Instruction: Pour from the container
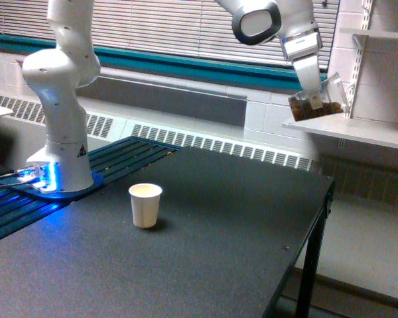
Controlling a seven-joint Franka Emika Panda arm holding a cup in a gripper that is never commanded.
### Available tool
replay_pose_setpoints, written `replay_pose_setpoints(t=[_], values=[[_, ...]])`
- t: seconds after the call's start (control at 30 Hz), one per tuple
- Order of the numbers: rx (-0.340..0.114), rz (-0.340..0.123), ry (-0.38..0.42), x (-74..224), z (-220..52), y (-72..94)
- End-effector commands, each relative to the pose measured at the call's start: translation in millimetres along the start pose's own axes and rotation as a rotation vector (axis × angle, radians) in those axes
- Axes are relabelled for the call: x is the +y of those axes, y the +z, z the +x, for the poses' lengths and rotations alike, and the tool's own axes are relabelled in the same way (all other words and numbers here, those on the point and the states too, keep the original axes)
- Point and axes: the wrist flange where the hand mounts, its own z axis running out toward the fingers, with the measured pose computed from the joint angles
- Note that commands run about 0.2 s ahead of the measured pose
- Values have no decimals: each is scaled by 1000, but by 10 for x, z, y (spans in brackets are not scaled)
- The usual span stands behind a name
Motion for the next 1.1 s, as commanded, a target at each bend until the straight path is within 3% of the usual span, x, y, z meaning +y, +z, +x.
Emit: replay_pose_setpoints(t=[0.03, 0.5, 1.1], values=[[2, 1, 3, 6, 35, -16], [18, -16, 2, 71, 46, -4], [61, -51, -23, 376, -80, -217]])
